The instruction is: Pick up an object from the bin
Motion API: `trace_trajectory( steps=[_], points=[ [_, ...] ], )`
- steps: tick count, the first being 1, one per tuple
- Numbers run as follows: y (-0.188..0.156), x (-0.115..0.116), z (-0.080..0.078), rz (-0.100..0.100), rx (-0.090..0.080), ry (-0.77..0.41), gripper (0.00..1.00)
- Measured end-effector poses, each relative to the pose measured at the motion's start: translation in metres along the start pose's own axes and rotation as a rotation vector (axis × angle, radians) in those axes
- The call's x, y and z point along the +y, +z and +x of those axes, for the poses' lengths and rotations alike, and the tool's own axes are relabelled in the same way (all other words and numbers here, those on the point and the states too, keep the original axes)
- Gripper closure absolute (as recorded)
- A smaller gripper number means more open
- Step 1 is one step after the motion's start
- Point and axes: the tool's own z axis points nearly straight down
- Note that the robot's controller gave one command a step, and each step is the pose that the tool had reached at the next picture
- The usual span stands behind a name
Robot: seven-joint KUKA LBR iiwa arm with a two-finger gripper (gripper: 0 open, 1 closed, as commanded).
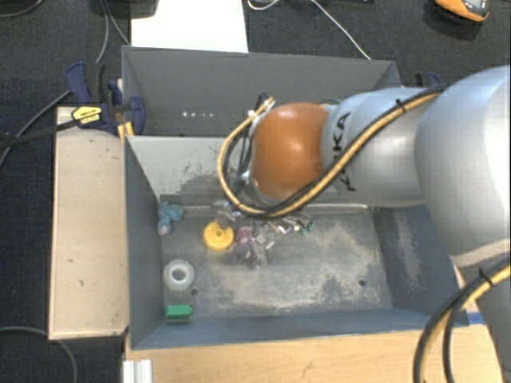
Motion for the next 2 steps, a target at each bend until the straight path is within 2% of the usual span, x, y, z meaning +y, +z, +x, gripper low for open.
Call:
trace_trajectory(
  steps=[1,2],
  points=[
    [-0.001,0.000,-0.002,0.000,0.000,-0.078,0.00],
    [-0.003,0.030,-0.020,0.000,-0.005,0.019,1.00]
  ],
)
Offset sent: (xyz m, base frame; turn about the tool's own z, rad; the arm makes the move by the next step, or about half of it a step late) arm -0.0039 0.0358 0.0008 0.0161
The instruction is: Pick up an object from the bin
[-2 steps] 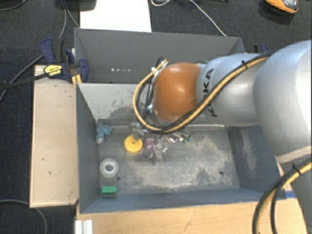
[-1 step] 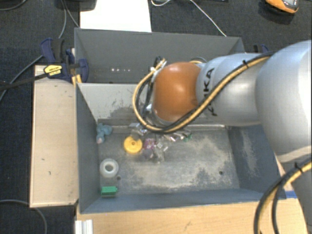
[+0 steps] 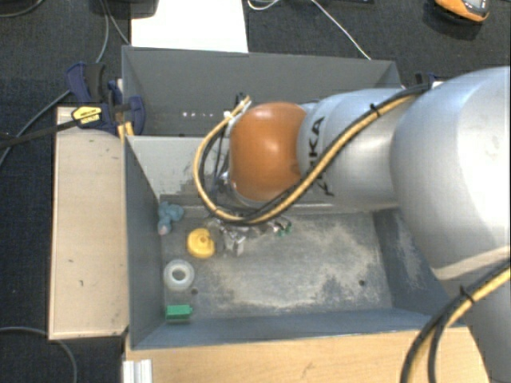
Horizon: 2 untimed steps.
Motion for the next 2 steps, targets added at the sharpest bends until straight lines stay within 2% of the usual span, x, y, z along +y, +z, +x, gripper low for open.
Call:
trace_trajectory(
  steps=[1,2],
  points=[
    [0.000,0.000,0.000,0.000,0.000,0.001,1.00],
    [-0.001,-0.021,0.005,0.002,-0.008,-0.345,1.00]
  ],
)
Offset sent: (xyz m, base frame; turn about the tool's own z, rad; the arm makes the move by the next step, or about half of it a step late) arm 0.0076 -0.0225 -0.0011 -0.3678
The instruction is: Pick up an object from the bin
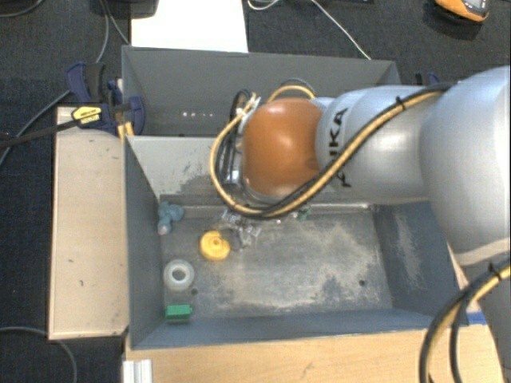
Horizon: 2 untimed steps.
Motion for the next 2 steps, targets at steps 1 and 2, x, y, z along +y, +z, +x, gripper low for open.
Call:
trace_trajectory(
  steps=[1,2],
  points=[
    [-0.080,-0.023,0.041,-0.004,0.007,0.233,1.00],
    [-0.150,-0.022,0.038,0.000,0.000,-0.068,1.00]
  ],
)
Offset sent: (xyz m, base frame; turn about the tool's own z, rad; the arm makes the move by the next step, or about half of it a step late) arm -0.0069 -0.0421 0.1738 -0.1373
